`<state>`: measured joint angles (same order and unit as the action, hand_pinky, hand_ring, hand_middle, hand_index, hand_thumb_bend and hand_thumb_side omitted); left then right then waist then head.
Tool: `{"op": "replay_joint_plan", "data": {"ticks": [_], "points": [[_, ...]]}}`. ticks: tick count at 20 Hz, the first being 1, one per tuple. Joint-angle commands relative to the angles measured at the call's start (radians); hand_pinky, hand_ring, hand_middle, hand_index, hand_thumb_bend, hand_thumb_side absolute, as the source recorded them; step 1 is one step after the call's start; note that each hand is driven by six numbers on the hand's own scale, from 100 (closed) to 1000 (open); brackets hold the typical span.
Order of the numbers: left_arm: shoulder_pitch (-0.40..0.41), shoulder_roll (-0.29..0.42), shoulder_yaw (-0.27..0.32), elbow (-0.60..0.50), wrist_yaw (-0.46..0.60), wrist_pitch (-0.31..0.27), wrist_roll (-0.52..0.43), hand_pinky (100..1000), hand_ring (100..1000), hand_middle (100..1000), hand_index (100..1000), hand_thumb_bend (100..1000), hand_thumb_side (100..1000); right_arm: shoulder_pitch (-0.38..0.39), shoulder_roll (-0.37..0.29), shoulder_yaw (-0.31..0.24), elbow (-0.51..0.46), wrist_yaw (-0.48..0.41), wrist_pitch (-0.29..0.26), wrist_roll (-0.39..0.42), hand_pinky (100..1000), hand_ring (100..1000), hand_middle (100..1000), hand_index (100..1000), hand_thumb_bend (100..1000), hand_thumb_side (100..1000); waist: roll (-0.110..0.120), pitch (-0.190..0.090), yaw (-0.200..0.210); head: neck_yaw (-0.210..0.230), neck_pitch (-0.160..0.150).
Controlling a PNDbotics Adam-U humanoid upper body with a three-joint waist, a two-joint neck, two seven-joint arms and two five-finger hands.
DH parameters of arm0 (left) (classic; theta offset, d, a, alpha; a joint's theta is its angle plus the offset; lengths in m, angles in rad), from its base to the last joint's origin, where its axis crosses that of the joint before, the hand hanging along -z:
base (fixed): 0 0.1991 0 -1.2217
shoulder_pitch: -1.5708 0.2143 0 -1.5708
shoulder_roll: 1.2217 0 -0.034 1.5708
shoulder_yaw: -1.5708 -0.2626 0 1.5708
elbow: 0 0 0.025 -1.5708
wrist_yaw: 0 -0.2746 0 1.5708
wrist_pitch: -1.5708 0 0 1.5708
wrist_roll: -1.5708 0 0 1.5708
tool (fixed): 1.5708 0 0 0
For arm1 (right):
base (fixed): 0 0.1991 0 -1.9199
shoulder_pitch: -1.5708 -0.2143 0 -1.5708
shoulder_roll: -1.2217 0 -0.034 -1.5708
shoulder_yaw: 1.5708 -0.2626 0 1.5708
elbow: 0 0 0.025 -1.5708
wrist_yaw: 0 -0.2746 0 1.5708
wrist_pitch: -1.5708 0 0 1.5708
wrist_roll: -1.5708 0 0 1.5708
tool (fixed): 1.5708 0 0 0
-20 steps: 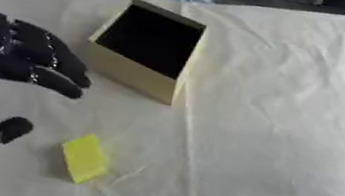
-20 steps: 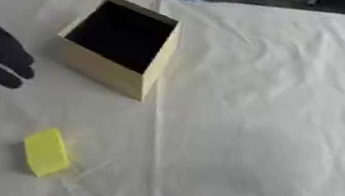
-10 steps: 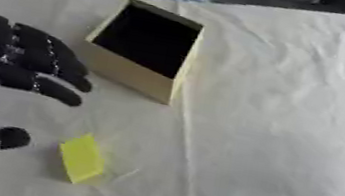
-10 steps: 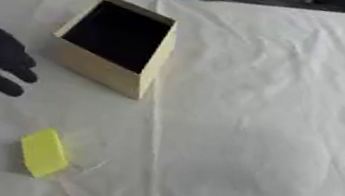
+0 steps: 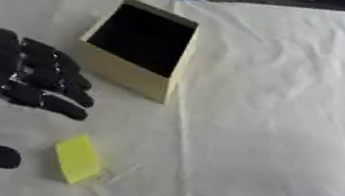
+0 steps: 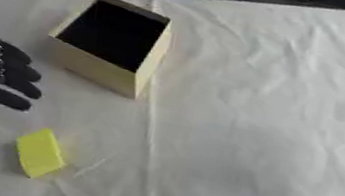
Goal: Pick up objects on the table and place them in the box.
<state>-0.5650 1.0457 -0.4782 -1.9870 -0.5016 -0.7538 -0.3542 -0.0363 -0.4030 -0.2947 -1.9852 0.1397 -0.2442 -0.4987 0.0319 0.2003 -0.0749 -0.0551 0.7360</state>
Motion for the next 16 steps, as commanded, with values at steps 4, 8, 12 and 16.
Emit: {"op": "replay_joint_plan", "data": {"ticks": [4,8,12,16], "points": [[0.005,0.068,-0.033,-0.013,-0.075,-0.153,-0.106,894,921,866,959,373,382,-0.01,-0.031,-0.002,-0.015,-0.003,-0.001,0.004,594,673,513,694,100,873,0.002,-0.013,-0.002,-0.008,0.002],[0.044,0.088,-0.029,-0.013,-0.137,-0.153,-0.117,894,920,856,945,353,384,-0.01,-0.031,-0.002,-0.015,-0.003,0.0,0.005,594,673,513,694,100,874,0.005,-0.014,0.002,-0.009,0.002],[0.08,0.093,-0.018,-0.013,-0.172,-0.153,-0.132,899,925,860,944,340,381,-0.01,-0.029,-0.003,-0.015,-0.004,0.0,0.005,594,673,512,694,100,874,0.004,-0.014,0.001,-0.002,0.004],[0.085,0.082,-0.019,-0.013,-0.173,-0.136,-0.147,906,935,870,949,331,380,-0.01,-0.025,-0.002,-0.015,-0.005,0.001,0.006,593,673,512,694,100,876,0.002,-0.014,0.001,0.016,0.005]]}}
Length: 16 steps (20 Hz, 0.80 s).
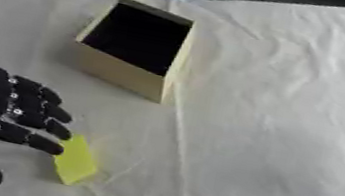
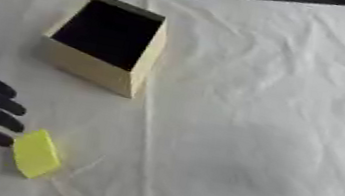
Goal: Pick up objects on the table and place them in the box.
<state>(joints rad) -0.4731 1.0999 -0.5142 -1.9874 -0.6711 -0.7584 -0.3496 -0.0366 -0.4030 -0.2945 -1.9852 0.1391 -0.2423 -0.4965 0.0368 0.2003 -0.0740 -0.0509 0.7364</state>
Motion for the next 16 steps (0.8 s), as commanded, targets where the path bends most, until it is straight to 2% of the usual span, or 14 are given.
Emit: {"op": "replay_joint_plan", "data": {"ticks": [1,11,15,16], "points": [[-0.011,0.023,0.017,-0.013,0.001,-0.124,-0.153,906,935,870,949,331,380,-0.009,-0.025,-0.003,-0.015,-0.005,0.0,0.004,593,673,512,694,100,876,-0.003,-0.014,0.0,0.016,0.005],[-0.084,-0.034,0.003,-0.013,0.068,-0.041,-0.118,897,922,840,920,288,363,-0.009,-0.019,-0.001,-0.015,-0.006,0.002,0.009,592,672,509,693,100,879,-0.002,-0.012,0.0,0.024,0.008],[-0.13,-0.064,-0.017,-0.013,0.087,-0.033,-0.158,902,921,829,906,324,395,-0.009,-0.019,0.001,-0.015,-0.007,0.002,0.011,592,672,509,693,100,880,0.0,-0.012,-0.001,0.024,0.008],[-0.139,-0.072,-0.022,-0.013,0.089,-0.028,-0.176,903,921,825,898,313,451,-0.009,-0.018,0.001,-0.015,-0.007,0.002,0.012,592,672,509,693,100,881,0.0,-0.011,-0.001,0.024,0.008]]}}
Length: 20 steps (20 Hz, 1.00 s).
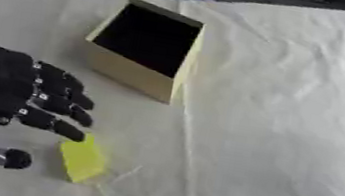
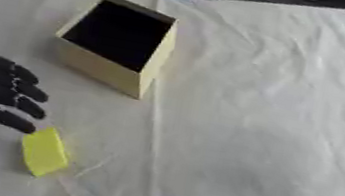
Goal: Pick up objects on the table and place them in the box.
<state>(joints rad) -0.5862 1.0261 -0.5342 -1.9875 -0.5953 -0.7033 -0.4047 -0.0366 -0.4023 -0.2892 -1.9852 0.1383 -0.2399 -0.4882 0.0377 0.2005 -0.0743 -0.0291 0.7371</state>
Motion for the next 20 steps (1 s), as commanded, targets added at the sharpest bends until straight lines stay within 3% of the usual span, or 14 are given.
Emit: {"op": "replay_joint_plan", "data": {"ticks": [1,2,5,6,8,20], "points": [[-0.036,-0.007,-0.008,-0.012,0.016,-0.077,-0.14,903,921,825,897,302,497,-0.009,-0.018,-0.004,-0.015,-0.006,0.0,0.004,592,672,509,693,100,881,-0.001,-0.011,-0.002,0.002,0.006],[-0.046,-0.016,-0.013,-0.012,0.021,-0.071,-0.157,906,922,825,899,282,593,-0.01,-0.018,-0.004,-0.015,-0.006,0.0,0.004,592,672,509,693,100,881,0.0,-0.01,-0.003,0.002,0.006],[-0.076,-0.043,-0.029,-0.012,0.036,-0.059,-0.212,913,926,830,907,281,711,-0.011,-0.017,-0.005,-0.015,-0.007,-0.001,0.004,592,672,508,693,100,881,0.001,-0.008,-0.005,0.001,0.007],[-0.084,-0.05,-0.033,-0.012,0.039,-0.057,-0.23,919,931,836,916,290,789,-0.012,-0.017,-0.004,-0.015,-0.007,-0.001,0.004,592,672,508,692,100,880,0.002,-0.007,-0.006,0.001,0.007],[-0.097,-0.061,-0.04,-0.012,0.045,-0.052,-0.265,919,931,835,920,294,829,-0.014,-0.016,-0.004,-0.015,-0.007,-0.001,0.005,592,672,508,692,100,882,0.004,-0.004,-0.007,0.0,0.007],[-0.122,-0.104,-0.062,-0.012,0.059,0.0,-0.389,913,932,838,913,281,717,-0.024,-0.01,-0.004,-0.015,-0.01,-0.003,0.007,592,672,507,692,100,888,0.006,0.009,-0.014,-0.006,-0.003]]}}
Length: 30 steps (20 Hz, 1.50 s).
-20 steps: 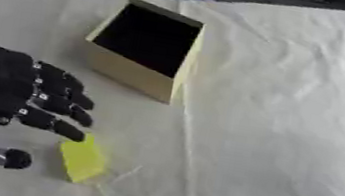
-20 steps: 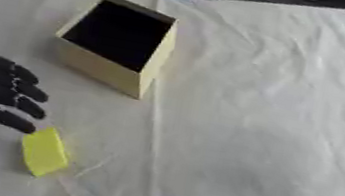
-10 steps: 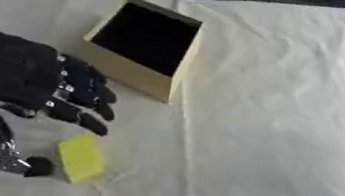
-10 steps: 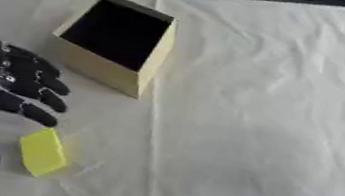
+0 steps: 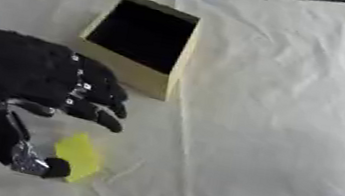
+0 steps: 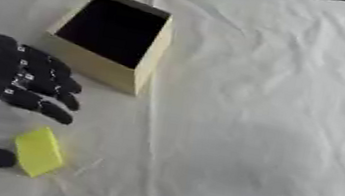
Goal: Pick up objects on the table and place them in the box.
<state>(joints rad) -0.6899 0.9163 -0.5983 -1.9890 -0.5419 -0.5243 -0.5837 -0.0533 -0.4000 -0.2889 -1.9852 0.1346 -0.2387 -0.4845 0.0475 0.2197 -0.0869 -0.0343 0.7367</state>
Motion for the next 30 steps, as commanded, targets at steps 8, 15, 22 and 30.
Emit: {"op": "replay_joint_plan", "data": {"ticks": [8,15,22,30], "points": [[-0.016,0.006,-0.015,-0.011,-0.002,-0.198,-0.296,917,939,853,914,340,510,-0.013,-0.007,-0.004,-0.015,-0.009,-0.004,0.004,591,672,506,692,100,893,-0.001,-0.002,-0.005,-0.003,-0.008],[0.004,0.028,-0.012,-0.006,-0.023,-0.214,-0.321,925,945,863,922,400,412,-0.014,-0.006,-0.005,-0.015,-0.009,-0.004,0.003,591,672,506,692,100,893,0.001,0.0,-0.005,-0.004,-0.008],[0.025,0.038,-0.014,0.017,-0.064,-0.216,-0.323,930,951,871,926,434,421,-0.016,-0.004,-0.004,-0.015,-0.01,-0.004,0.003,591,671,505,692,100,893,0.003,0.002,-0.006,-0.004,-0.011],[0.046,0.027,-0.027,0.092,-0.158,-0.226,-0.289,929,949,868,917,460,423,-0.02,0.002,-0.004,-0.015,-0.014,-0.006,0.004,591,671,505,692,100,893,0.004,0.009,-0.01,-0.003,-0.014]]}}
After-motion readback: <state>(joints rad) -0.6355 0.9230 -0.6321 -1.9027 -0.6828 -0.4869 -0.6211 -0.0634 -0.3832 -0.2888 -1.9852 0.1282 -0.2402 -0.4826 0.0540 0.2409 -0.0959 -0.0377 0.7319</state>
